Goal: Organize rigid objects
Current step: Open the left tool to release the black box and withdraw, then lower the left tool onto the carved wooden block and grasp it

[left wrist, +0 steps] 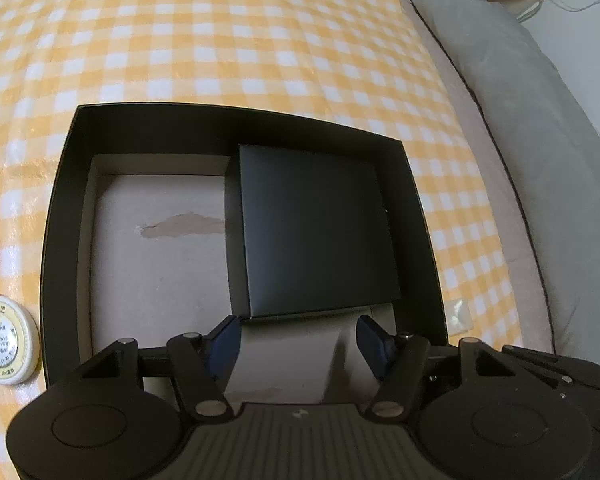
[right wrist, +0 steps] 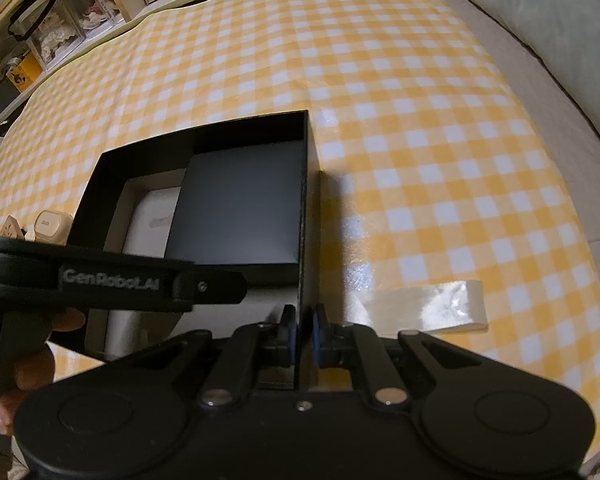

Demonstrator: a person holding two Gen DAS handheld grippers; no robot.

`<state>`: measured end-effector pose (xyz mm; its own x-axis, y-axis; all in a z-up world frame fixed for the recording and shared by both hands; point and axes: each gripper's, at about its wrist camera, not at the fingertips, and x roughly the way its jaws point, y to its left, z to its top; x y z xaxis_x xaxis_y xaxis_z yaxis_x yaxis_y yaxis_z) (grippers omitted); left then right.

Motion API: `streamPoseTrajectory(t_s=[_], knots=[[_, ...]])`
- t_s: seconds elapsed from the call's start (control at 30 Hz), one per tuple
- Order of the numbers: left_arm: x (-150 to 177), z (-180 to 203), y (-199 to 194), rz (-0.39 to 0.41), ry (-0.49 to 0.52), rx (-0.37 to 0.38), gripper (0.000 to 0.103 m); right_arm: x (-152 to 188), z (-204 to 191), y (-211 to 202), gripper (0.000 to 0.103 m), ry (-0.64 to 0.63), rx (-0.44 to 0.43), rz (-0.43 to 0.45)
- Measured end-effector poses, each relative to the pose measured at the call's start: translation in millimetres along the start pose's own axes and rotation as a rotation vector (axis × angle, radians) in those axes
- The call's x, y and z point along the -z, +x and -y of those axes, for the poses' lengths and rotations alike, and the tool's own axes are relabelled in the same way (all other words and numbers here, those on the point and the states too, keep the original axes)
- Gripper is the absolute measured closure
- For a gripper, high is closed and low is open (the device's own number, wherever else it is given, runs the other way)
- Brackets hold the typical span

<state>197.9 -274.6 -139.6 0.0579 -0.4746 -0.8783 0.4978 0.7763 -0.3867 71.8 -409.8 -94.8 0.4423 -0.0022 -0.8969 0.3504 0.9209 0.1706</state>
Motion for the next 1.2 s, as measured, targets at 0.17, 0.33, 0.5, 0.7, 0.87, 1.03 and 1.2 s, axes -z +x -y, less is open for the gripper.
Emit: streamPoseTrajectory(t_s=[0.17, 0.33, 0.5, 0.7, 0.87, 1.03, 1.2], knots=[[-1.3, -0.7, -3.4, 0.005, -0.013, 0.001, 0.037, 0.5, 1.2, -0.7, 0.094, 0.002, -0.003, -0.001], [-0.2, -2.5, -22.2, 0.024, -0.003, 0.019, 0.019, -0.4, 0.3, 0.1, 0.094, 0.004, -0.002, 0.002], [1.1, -1.3, -54.6, 0.084, 0.008, 0.05, 0.006, -0.6, -0.1, 0.8, 0.094, 0.003, 0.001, 0.004], [14.8, -1.0, -94.8, 0.173, 0.094, 0.027, 0.0, -0.5, 0.4, -0.1, 0.095, -0.002, 0.005, 0.009], [28.2, -13.3, -127.1, 0.226, 0.145, 0.005, 0.0, -0.9, -0.5, 0.2, 0.095, -0.005, 0.009, 0.01], [38.8, -30.0, -160.2, 0.328, 0.154, -0.069, 0.0, -1.3, -0.1, 0.7, 0.095, -0.003, 0.009, 0.009], [47.7, -55.2, -185.4, 0.436, 0.13, -0.141, 0.0, -1.9, 0.5, 0.8, 0.095, -0.006, 0.013, 0.008]])
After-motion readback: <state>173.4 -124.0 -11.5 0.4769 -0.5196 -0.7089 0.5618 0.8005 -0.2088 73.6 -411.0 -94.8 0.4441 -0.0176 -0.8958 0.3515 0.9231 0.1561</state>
